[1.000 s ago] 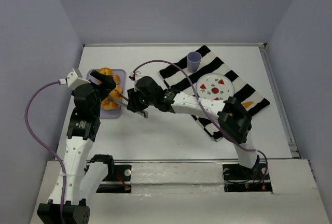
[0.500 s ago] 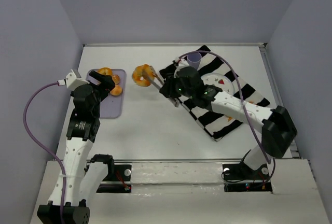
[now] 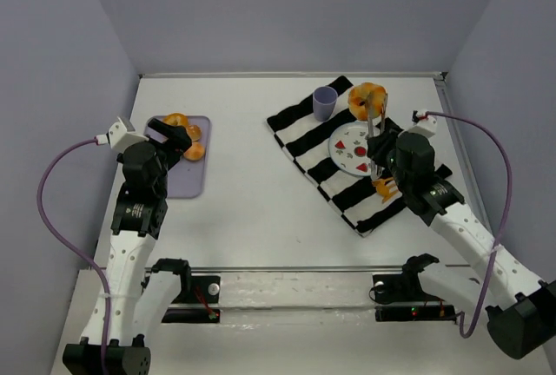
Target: Place the bread
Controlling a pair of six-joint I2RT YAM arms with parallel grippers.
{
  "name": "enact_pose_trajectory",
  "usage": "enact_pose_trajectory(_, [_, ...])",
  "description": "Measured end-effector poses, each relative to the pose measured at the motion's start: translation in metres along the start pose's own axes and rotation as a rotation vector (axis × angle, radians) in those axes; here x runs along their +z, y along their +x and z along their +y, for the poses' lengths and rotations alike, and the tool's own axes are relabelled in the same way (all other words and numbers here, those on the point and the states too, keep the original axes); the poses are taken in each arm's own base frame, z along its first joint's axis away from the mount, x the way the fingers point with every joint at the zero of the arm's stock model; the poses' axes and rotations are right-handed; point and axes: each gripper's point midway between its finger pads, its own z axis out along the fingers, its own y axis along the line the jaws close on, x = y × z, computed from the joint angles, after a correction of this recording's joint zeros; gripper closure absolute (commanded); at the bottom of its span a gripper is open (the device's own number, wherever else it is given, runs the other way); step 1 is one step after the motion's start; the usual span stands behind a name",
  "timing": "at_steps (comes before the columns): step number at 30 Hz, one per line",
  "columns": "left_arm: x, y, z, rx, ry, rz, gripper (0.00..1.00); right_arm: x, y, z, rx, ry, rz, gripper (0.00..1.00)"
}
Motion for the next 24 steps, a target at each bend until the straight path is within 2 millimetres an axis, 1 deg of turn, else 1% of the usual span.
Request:
enact_pose_trajectory(2, [0.000, 0.000, 0.000, 0.000, 0.000, 0.000, 0.01, 0.007, 0.009, -0.026, 0.006, 0.082, 0.020, 0.88])
enact_pose_trajectory(3, [0.000, 0.000, 0.000, 0.000, 0.000, -0.001, 0.01, 0.009, 0.013, -0.034, 0.007, 0.107, 0.032, 0.88])
enact_pose_trajectory(6, [0.000, 0.000, 0.000, 0.000, 0.000, 0.000, 0.01, 0.017, 0.038, -0.062, -0.003, 0.197, 0.108, 0.85])
enact_pose_trajectory(9, [0.000, 0.001, 0.000, 0.001, 0.000, 0.002, 0.01, 0.021, 0.053, -0.081, -0.001, 0.253, 0.156, 0.84])
enact_pose_trajectory(12, [0.000, 0.001, 0.000, 0.001, 0.002, 0.004, 0.01, 0.025, 0.062, -0.098, 0.011, 0.305, 0.186, 0.76])
enact_pose_trajectory(14, [0.000, 0.002, 0.000, 0.001, 0.004, 0.006, 0.01, 0.028, 0.067, -0.104, 0.012, 0.326, 0.204, 0.70])
enact_pose_trajectory(16, [0.000, 0.002, -0.001, 0.001, 0.006, 0.007, 0.01, 0.031, 0.073, -0.106, 0.010, 0.333, 0.224, 0.65])
enact_pose_trajectory(18, [0.000, 0.002, -0.001, 0.001, 0.008, 0.009, 0.01, 0.032, 0.079, -0.107, 0.008, 0.334, 0.245, 0.62])
enact_pose_trajectory(19, [0.000, 0.002, -0.001, 0.001, 0.009, 0.010, 0.01, 0.033, 0.080, -0.107, 0.007, 0.333, 0.251, 0.57])
enact_pose_trajectory(22, [0.000, 0.003, -0.002, 0.001, 0.011, 0.011, 0.01, 0.033, 0.081, -0.106, 0.013, 0.323, 0.260, 0.52])
enact_pose_trajectory(23, [0.000, 0.003, -0.002, 0.001, 0.012, 0.012, 0.01, 0.033, 0.082, -0.105, 0.015, 0.319, 0.263, 0.47])
enact_pose_trajectory(24, [0.000, 0.003, -0.002, 0.001, 0.012, 0.012, 0.01, 0.033, 0.082, -0.105, 0.017, 0.314, 0.267, 0.46])
